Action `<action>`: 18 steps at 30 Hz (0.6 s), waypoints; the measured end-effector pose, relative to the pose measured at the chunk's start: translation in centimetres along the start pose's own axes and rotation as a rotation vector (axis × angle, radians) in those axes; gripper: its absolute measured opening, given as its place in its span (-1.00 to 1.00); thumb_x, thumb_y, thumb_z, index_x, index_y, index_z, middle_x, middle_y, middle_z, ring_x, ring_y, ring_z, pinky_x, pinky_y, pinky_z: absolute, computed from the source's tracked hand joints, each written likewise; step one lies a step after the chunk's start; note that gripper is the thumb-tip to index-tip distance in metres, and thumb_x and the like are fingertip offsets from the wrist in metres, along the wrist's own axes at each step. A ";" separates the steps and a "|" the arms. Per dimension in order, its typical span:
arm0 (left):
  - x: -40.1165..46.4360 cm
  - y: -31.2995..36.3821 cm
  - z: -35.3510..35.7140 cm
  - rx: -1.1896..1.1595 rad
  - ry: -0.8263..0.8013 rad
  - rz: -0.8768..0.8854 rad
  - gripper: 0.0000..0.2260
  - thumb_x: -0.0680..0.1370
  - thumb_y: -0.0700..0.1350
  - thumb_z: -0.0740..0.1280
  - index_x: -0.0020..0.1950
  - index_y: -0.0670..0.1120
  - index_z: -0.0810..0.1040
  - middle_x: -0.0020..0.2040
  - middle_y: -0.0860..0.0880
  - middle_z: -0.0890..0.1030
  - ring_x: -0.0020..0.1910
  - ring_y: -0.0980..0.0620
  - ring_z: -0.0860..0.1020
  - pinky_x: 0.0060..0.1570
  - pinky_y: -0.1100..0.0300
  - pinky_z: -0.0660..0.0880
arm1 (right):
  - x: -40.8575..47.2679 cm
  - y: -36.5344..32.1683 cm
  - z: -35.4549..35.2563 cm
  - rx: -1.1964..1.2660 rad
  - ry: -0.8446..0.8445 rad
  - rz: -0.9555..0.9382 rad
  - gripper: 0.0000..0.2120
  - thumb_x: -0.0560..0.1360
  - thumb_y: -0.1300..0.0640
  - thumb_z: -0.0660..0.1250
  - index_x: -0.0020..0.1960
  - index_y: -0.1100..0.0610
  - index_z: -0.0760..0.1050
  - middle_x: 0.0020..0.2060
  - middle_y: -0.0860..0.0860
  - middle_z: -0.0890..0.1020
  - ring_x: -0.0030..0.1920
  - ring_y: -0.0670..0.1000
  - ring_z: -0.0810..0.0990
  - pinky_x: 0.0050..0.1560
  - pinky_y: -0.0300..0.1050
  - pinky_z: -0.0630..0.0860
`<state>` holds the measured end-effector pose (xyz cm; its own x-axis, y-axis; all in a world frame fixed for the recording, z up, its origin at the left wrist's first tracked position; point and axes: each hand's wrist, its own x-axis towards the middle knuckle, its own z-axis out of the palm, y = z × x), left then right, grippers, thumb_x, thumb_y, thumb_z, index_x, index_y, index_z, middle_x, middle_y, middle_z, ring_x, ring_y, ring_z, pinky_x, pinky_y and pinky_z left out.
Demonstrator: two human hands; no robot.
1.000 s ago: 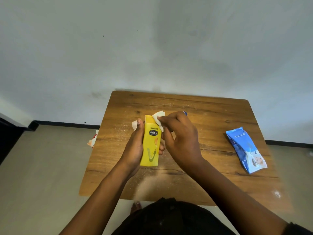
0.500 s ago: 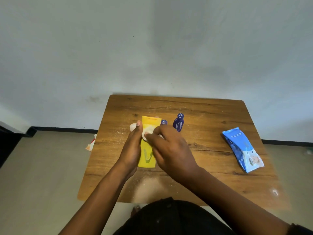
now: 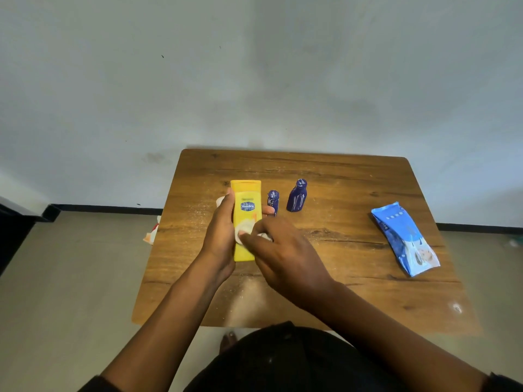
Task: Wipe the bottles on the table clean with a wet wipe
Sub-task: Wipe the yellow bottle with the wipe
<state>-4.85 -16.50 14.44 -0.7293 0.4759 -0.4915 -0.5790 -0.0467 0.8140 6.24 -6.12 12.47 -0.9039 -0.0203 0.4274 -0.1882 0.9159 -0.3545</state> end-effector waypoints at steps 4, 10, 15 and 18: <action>0.0 -0.5 -0.4 -0.051 -0.006 -0.041 -0.43 0.70 0.26 0.04 0.30 -0.14 0.61 0.21 -0.29 0.67 0.08 -0.18 0.69 0.09 -0.06 0.62 | -0.1 0.2 0.2 0.015 -0.010 -0.017 -0.69 0.56 0.25 0.46 0.29 0.14 0.62 0.08 0.13 0.62 0.07 0.10 0.59 -0.06 -0.03 0.58; -0.2 -0.8 0.3 -0.082 -0.058 -0.063 -0.51 0.71 0.18 0.11 0.35 -0.15 0.60 0.14 -0.18 0.71 0.05 -0.09 0.72 -0.03 0.03 0.67 | 4.3 2.0 -0.2 0.060 0.144 0.133 -0.77 0.54 0.31 0.40 0.15 0.13 0.69 -0.06 0.11 0.59 -0.07 0.13 0.58 -0.21 0.06 0.53; 0.5 -0.1 -0.5 -0.142 -0.058 -0.070 -0.51 0.70 0.18 0.15 0.35 -0.18 0.59 0.16 -0.20 0.69 0.07 -0.12 0.70 0.03 0.00 0.64 | 4.5 1.2 0.1 0.080 0.145 0.166 -0.75 0.51 0.33 0.44 0.15 0.13 0.70 -0.06 0.10 0.59 -0.07 0.11 0.57 -0.21 0.03 0.54; 1.0 0.3 -1.2 -0.178 -0.059 -0.070 -0.47 0.70 0.21 0.09 0.25 -0.18 0.62 0.07 -0.22 0.71 -0.05 -0.13 0.72 -0.07 0.03 0.67 | 2.4 0.1 0.6 0.119 0.030 0.071 -0.73 0.53 0.30 0.42 0.20 0.10 0.68 -0.02 0.08 0.58 -0.03 0.08 0.55 -0.17 -0.03 0.50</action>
<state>-6.17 -17.10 13.83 -0.6653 0.5338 -0.5219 -0.6868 -0.1637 0.7081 3.83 -6.31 12.94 -0.9052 0.0566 0.4213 -0.1698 0.8604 -0.4804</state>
